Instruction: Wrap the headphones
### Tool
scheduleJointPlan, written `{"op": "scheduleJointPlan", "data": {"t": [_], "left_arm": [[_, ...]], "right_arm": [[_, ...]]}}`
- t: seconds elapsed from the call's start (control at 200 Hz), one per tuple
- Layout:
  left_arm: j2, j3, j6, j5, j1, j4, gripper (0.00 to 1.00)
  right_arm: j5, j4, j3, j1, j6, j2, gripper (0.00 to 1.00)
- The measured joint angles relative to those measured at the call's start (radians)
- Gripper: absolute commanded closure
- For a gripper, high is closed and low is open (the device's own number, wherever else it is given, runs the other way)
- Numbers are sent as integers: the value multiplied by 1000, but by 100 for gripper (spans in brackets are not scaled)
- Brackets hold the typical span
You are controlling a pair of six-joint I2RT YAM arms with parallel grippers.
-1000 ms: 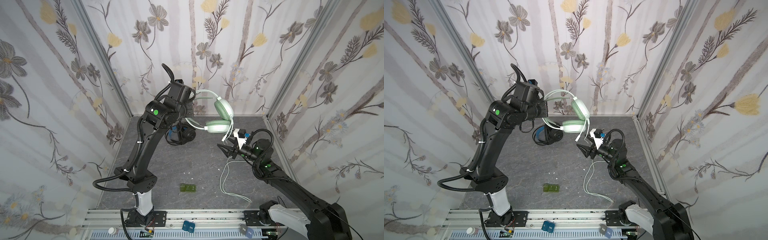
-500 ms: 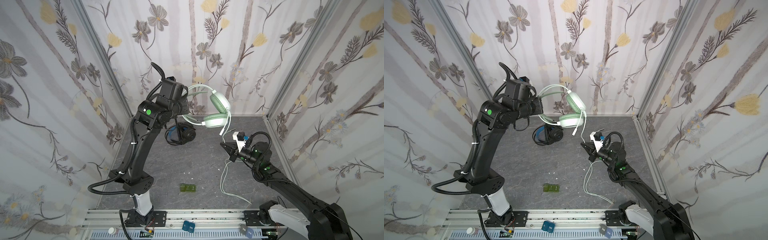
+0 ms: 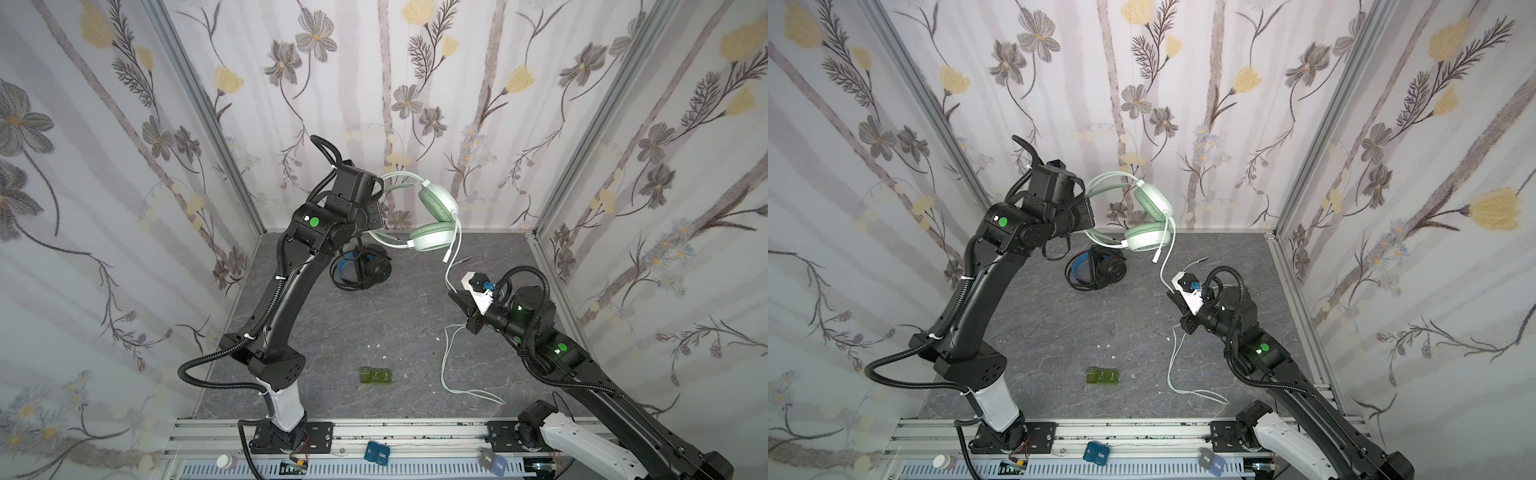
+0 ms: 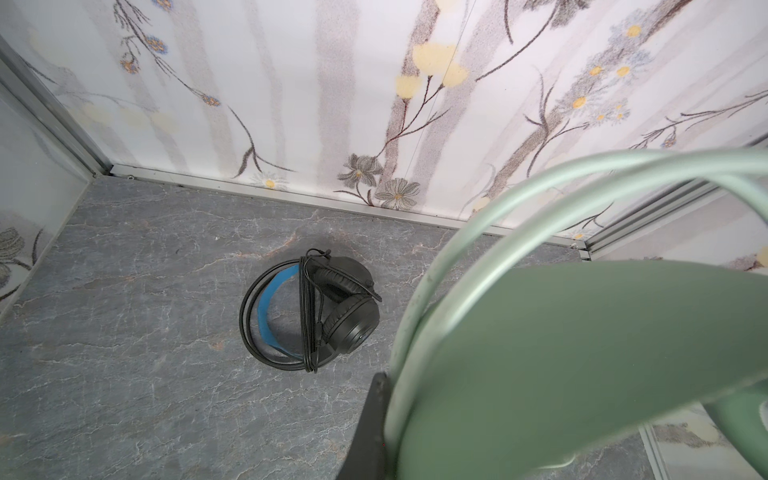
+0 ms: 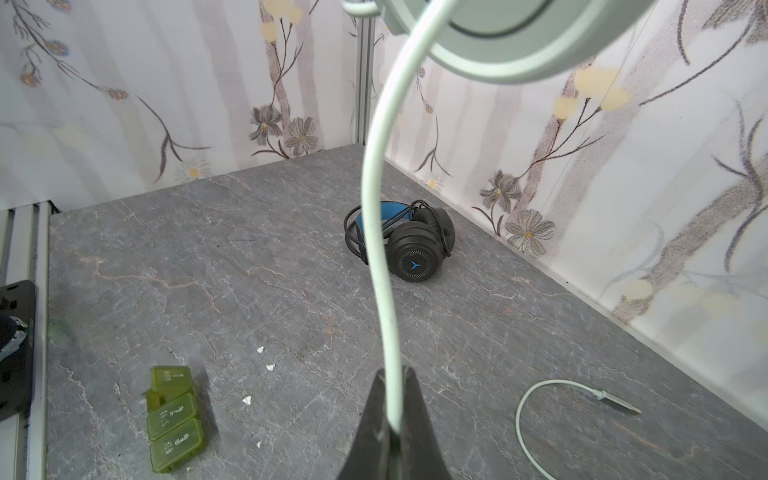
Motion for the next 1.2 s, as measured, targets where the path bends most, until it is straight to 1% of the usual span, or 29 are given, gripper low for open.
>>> {"op": "scheduleJointPlan", "data": {"t": [0.135,0.24,0.365,0.575,0.759,0.944,1.079,1.199], "left_arm": [[29,-3,0,-26,-23,3,100],[45,-3,-2,-47,-38,6,100],[59,-4,-2,-77,-58,6,100],[75,-4,21,-130,-96,6,100],[90,-14,83,-222,-130,-4,100],[95,-40,151,-293,-129,-11,100],[105,-42,211,-310,-131,-10,100],[98,-71,288,-310,-132,-8,100]], "right_arm": [[49,-87,63,71,-43,3,100],[84,-135,97,107,-60,19,100],[104,-169,139,128,-70,40,100],[134,-214,247,134,-76,96,100],[155,-289,365,139,-80,143,100],[156,-377,435,139,-86,172,100],[195,-437,472,139,-103,186,100],[255,-477,505,130,-133,196,100]]}}
